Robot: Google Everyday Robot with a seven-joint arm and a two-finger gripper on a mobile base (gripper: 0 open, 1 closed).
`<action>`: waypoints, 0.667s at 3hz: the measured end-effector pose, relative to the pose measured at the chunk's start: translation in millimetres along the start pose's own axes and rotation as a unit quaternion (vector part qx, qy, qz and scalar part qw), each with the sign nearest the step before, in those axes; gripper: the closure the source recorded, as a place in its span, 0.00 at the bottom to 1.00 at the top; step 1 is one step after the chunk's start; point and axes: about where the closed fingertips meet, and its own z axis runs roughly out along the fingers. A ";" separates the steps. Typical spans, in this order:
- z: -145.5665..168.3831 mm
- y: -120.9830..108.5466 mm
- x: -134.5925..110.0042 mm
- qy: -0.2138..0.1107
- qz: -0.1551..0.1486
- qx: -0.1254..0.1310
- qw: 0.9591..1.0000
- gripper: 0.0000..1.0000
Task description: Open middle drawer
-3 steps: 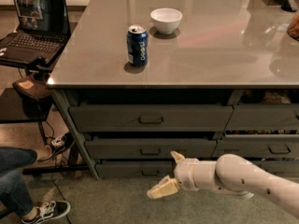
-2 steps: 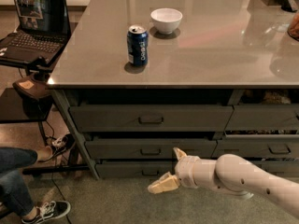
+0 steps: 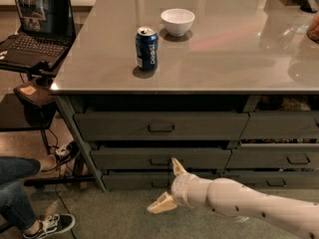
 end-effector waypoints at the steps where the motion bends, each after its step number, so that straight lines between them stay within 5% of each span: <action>1: 3.2 -16.2 -4.0 -0.005 0.000 0.035 0.999 0.00; 2: 14.3 -18.2 -0.9 -0.012 -0.003 0.042 0.999 0.00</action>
Offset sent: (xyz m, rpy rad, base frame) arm 0.0312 0.0051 -0.0161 0.0120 -0.0887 -0.0720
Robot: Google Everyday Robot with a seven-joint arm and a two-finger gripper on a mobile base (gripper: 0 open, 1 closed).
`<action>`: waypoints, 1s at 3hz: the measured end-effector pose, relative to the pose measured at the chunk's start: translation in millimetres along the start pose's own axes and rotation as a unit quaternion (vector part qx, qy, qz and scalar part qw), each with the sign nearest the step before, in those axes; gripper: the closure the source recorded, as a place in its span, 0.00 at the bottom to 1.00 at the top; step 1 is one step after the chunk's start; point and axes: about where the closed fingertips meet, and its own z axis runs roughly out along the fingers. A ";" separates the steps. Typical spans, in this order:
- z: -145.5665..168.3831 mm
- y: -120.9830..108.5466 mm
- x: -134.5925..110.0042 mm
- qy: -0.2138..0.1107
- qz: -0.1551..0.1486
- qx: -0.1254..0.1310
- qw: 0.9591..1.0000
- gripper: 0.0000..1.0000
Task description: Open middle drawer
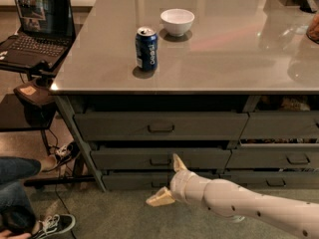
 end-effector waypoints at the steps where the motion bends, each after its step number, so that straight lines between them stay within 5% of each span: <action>1: 37.5 -55.4 16.7 0.006 0.016 0.066 0.998 0.00; 3: 58.5 -65.4 21.1 0.025 0.000 0.087 0.996 0.00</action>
Offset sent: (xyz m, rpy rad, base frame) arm 0.0430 -0.0105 -0.0193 -0.0016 -0.0196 -0.0877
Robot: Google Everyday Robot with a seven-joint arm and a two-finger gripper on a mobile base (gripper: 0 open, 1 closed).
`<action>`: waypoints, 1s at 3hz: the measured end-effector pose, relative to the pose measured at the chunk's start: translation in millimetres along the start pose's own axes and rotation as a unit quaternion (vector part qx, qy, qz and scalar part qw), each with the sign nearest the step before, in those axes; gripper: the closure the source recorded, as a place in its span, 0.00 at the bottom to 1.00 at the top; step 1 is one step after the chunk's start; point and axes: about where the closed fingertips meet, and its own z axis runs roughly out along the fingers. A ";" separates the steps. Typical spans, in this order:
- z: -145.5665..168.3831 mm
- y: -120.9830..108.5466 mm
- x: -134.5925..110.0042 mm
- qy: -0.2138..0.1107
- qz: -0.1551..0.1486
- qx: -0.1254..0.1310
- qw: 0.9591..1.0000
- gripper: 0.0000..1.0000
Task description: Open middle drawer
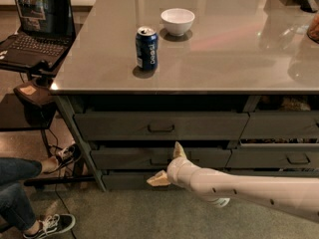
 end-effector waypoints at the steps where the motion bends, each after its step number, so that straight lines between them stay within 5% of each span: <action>1: 16.8 -14.4 17.6 0.014 0.002 0.010 1.000 0.00; 2: 46.6 -66.8 34.4 0.056 -0.024 0.059 0.996 0.00; 3: 60.4 -68.2 50.0 0.088 -0.024 0.054 0.994 0.00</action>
Offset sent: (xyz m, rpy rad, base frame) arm 0.1501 -0.1556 -0.1347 -0.5272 0.0811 -0.2472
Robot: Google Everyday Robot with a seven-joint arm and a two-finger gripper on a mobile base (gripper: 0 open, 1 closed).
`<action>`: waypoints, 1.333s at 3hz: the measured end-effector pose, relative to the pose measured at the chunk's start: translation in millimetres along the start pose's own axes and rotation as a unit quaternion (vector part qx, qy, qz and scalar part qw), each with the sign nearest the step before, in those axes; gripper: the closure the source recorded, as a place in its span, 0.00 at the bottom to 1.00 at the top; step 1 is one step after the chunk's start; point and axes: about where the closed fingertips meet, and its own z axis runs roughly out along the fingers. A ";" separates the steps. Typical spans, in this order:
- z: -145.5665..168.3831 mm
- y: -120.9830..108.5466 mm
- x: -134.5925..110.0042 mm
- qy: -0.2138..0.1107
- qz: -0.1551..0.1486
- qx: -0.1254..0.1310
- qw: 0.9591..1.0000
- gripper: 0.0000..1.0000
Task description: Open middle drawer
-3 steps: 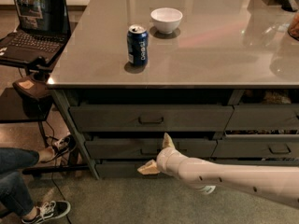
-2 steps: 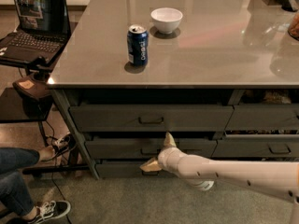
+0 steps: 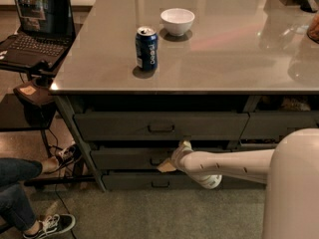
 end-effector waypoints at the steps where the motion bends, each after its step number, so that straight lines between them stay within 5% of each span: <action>1: 0.1 0.0 0.1 0.000 0.000 0.000 1.000 0.00; 2: 29.3 -9.8 50.9 0.053 -0.015 0.004 0.998 0.00; 4: 26.6 -12.7 53.7 0.059 -0.012 0.006 0.998 0.00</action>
Offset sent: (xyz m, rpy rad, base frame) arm 0.0446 -0.0948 -0.1573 -0.2742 0.1625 -0.0849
